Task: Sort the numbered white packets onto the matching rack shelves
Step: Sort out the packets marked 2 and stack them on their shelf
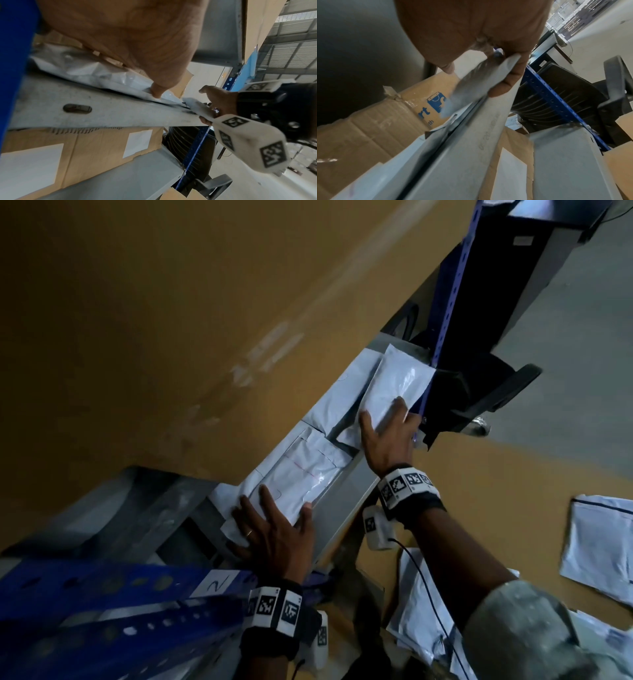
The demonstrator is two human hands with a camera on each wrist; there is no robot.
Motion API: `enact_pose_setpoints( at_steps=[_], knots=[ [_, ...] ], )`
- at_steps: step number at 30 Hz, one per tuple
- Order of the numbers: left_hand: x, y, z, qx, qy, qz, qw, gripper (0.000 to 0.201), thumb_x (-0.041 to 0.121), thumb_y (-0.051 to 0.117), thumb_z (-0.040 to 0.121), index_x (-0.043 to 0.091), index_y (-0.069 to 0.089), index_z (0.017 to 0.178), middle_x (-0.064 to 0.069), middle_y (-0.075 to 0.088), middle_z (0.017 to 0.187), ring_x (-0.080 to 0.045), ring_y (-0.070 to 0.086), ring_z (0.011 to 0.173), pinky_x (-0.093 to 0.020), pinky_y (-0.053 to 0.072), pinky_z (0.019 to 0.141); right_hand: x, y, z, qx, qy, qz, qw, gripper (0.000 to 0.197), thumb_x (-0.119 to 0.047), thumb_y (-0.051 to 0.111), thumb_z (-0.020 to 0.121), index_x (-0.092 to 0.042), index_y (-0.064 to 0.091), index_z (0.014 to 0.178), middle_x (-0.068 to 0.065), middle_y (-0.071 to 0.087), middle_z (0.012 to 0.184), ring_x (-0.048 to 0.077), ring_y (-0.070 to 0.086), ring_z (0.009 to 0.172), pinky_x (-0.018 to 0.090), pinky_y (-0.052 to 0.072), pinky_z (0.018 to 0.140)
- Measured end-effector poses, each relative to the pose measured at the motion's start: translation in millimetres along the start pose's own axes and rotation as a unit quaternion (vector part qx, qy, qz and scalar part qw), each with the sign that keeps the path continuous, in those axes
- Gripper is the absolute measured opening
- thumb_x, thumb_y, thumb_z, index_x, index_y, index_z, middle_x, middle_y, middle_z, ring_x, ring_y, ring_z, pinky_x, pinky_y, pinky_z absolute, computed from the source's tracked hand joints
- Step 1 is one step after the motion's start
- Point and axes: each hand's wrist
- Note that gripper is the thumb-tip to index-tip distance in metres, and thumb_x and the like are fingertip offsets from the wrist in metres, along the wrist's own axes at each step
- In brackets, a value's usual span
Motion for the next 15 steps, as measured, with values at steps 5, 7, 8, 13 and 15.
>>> enact_pose_setpoints(
  at_steps=[5,7,8,13,15],
  knots=[
    [0,-3,2,-0.011,0.011,-0.004,1.000,0.089,0.067,0.043,0.092,0.029,-0.002,0.158,-0.006,-0.010,0.166,-0.031,-0.006,0.153,-0.062,0.002,0.120,3,12,0,-0.052,-0.038,-0.071,0.995,0.073,-0.046,0.049,0.103,-0.010,0.019,0.159,0.021,0.029,0.145,0.044,0.052,0.119,0.045,0.043,0.100],
    [-2,-2,4,-0.014,0.016,-0.008,1.000,0.090,0.066,0.045,0.091,0.030,-0.003,0.158,-0.005,-0.010,0.166,-0.031,-0.007,0.153,-0.063,0.002,0.120,9,12,2,-0.060,-0.065,-0.107,0.990,0.074,-0.051,0.051,0.101,-0.014,0.022,0.158,0.019,0.036,0.140,0.043,0.055,0.115,0.046,0.046,0.092],
    [-2,-2,5,-0.014,0.017,-0.011,1.000,0.091,0.067,0.046,0.090,0.031,-0.004,0.157,-0.005,-0.010,0.166,-0.031,-0.007,0.153,-0.063,0.003,0.119,12,11,4,-0.062,-0.084,-0.131,0.986,0.074,-0.055,0.051,0.099,-0.016,0.024,0.156,0.017,0.040,0.137,0.042,0.057,0.112,0.043,0.046,0.086],
    [-1,3,4,-0.007,0.023,-0.019,1.000,0.093,0.076,0.040,0.087,0.031,-0.001,0.157,-0.006,-0.005,0.166,-0.032,-0.004,0.153,-0.065,0.004,0.119,24,-3,12,-0.033,-0.147,-0.250,0.957,0.075,-0.075,0.043,0.091,-0.027,0.037,0.147,0.012,0.051,0.123,0.036,0.054,0.112,0.045,0.048,0.087],
    [-2,4,3,-0.008,0.027,-0.017,0.999,0.092,0.076,0.039,0.088,0.031,0.000,0.157,-0.007,-0.005,0.166,-0.032,-0.004,0.153,-0.065,0.004,0.119,26,-9,18,0.006,-0.161,-0.264,0.951,0.075,-0.077,0.043,0.090,-0.029,0.041,0.148,0.013,0.049,0.128,0.036,0.048,0.116,0.047,0.047,0.093]
  ],
)
Point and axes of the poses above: each hand's wrist, its own z-axis towards the middle knuckle, its own y-axis out of the palm, x = y × z
